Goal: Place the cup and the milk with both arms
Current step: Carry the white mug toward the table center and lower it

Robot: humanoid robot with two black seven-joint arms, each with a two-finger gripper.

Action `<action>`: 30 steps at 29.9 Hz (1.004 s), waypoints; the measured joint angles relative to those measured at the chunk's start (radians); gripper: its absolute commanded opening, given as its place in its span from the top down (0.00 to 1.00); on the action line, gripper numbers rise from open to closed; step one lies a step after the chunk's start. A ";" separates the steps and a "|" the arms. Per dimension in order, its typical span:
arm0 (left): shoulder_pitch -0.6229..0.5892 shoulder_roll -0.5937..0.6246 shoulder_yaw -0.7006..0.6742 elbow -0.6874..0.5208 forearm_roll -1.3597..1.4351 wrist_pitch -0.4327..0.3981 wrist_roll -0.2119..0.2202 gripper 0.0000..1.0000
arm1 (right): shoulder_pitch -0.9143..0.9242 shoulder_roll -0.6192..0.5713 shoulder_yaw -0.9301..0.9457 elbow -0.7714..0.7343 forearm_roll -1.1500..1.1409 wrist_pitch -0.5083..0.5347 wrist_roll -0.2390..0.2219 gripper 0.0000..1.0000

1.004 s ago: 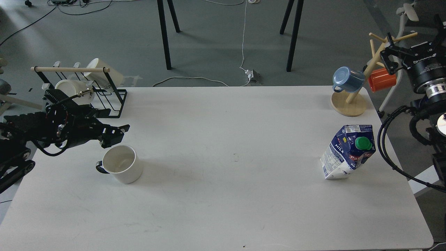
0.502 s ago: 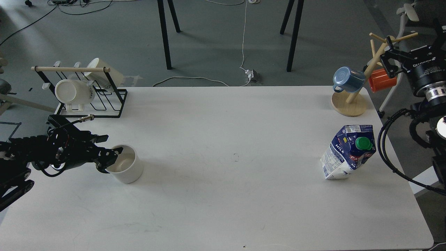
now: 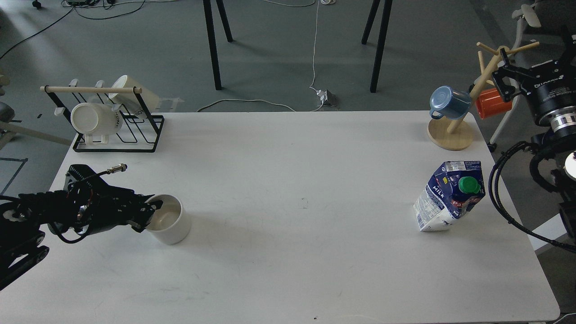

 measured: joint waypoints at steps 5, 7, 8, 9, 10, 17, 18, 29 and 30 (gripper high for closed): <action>-0.060 0.000 0.000 -0.025 0.000 -0.032 -0.040 0.96 | -0.002 0.000 0.000 -0.001 0.000 0.000 0.000 0.01; -0.113 -0.008 0.001 -0.050 0.000 -0.077 -0.044 0.96 | -0.004 0.000 0.000 -0.002 0.000 0.000 0.000 0.01; -0.136 -0.016 0.001 -0.065 0.000 -0.103 -0.044 0.96 | -0.005 0.000 0.000 -0.003 0.000 0.000 0.000 0.00; -0.163 -0.030 0.001 -0.081 0.000 -0.135 -0.045 0.96 | -0.007 0.000 0.000 -0.004 0.000 0.000 0.000 0.01; -0.192 -0.051 0.001 -0.097 0.000 -0.172 -0.045 0.96 | -0.009 0.000 0.000 -0.005 0.000 0.000 0.000 0.01; -0.341 -0.337 0.005 -0.130 0.000 -0.407 0.023 0.94 | -0.025 -0.018 0.000 -0.004 0.000 0.000 0.000 0.01; -0.350 -0.377 0.008 -0.127 0.000 -0.416 0.046 0.94 | -0.026 -0.022 0.000 -0.004 0.000 0.000 0.000 0.01; -0.350 -0.627 0.116 -0.022 0.000 -0.428 0.173 0.92 | -0.026 -0.052 0.010 -0.002 0.000 0.000 -0.001 0.01; -0.349 -0.630 0.120 -0.017 0.000 -0.428 0.178 0.91 | -0.026 -0.052 0.010 -0.002 0.000 0.000 -0.002 0.01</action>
